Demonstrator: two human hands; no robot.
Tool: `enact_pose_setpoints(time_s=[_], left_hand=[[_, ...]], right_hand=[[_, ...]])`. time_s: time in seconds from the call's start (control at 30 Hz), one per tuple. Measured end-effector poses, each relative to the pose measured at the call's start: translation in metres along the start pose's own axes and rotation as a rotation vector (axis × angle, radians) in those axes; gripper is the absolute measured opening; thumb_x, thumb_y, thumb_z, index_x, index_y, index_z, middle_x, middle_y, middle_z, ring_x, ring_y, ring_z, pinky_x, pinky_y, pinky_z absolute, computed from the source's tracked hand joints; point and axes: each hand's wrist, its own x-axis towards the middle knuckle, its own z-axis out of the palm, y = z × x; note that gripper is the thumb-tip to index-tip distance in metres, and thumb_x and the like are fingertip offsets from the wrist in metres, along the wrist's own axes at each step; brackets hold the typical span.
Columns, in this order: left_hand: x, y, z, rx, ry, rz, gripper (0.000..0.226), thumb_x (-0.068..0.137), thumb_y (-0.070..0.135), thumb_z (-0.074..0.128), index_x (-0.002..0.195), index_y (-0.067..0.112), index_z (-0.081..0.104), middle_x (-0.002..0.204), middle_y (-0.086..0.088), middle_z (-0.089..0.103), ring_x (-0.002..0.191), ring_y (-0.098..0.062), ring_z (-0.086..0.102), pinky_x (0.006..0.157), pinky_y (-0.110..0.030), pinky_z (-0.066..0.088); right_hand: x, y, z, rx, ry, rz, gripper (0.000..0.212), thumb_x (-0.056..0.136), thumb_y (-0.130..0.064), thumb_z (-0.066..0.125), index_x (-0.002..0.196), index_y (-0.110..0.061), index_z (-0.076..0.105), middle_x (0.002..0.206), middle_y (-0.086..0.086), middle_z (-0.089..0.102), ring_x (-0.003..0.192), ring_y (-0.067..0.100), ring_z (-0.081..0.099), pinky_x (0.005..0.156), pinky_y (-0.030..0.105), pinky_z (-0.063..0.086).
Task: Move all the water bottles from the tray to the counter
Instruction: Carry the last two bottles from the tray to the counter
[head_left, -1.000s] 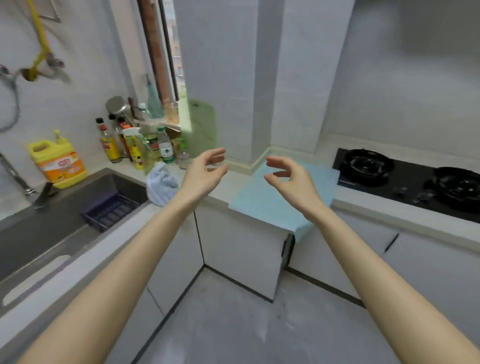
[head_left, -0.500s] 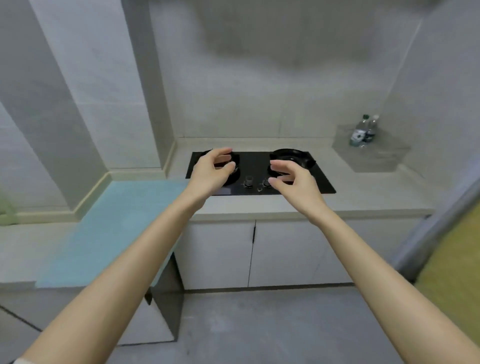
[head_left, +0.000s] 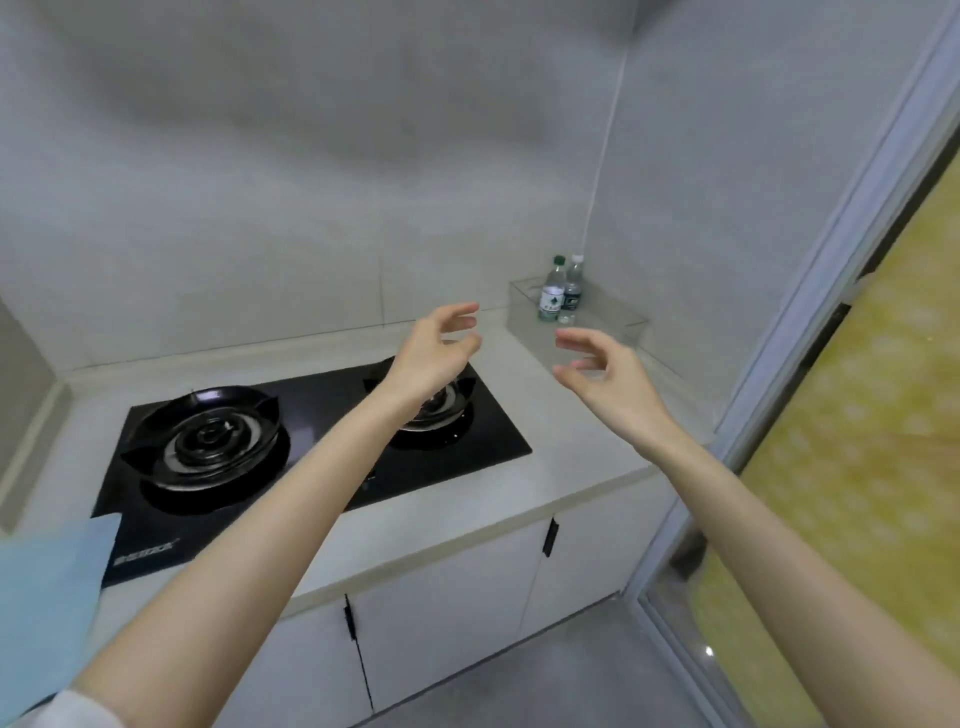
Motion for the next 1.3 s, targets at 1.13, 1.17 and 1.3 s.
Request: enact_pose_setpoints(time_s=[1.13, 1.17, 1.3], left_hand=[[0.441, -0.132, 0.284, 0.580, -0.108, -0.300, 0.062, 0.093, 0.029, 0.054, 0.148, 0.015, 0.028, 0.156, -0.009, 0.026, 0.143, -0.025, 0.025, 0.116, -0.032, 0.021], [0.447, -0.141, 0.286, 0.628, -0.125, -0.312, 0.064, 0.094, 0.033, 0.053, 0.149, 0.017, 0.025, 0.158, -0.007, 0.021, 0.145, -0.026, 0.020, 0.117, -0.035, 0.021], [0.461, -0.167, 0.291, 0.879, -0.245, -0.353, 0.066, 0.097, 0.046, 0.038, 0.152, 0.024, 0.009, 0.161, 0.006, 0.000, 0.149, -0.026, -0.003, 0.116, -0.046, 0.023]], right_hand=[[0.480, 0.310, -0.089, 0.084, -0.161, 0.132, 0.042, 0.086, -0.003, 0.060, 0.126, -0.010, 0.056, 0.125, 0.005, 0.062, 0.099, 0.016, 0.058, 0.096, 0.033, 0.049], [0.492, 0.317, -0.084, 0.078, -0.163, 0.132, 0.042, 0.085, -0.003, 0.060, 0.126, -0.010, 0.056, 0.125, 0.006, 0.062, 0.102, 0.017, 0.059, 0.097, 0.036, 0.049], [0.533, 0.338, -0.062, 0.047, -0.163, 0.135, 0.044, 0.085, -0.007, 0.061, 0.128, -0.013, 0.054, 0.129, 0.003, 0.059, 0.111, 0.022, 0.059, 0.100, 0.038, 0.046]])
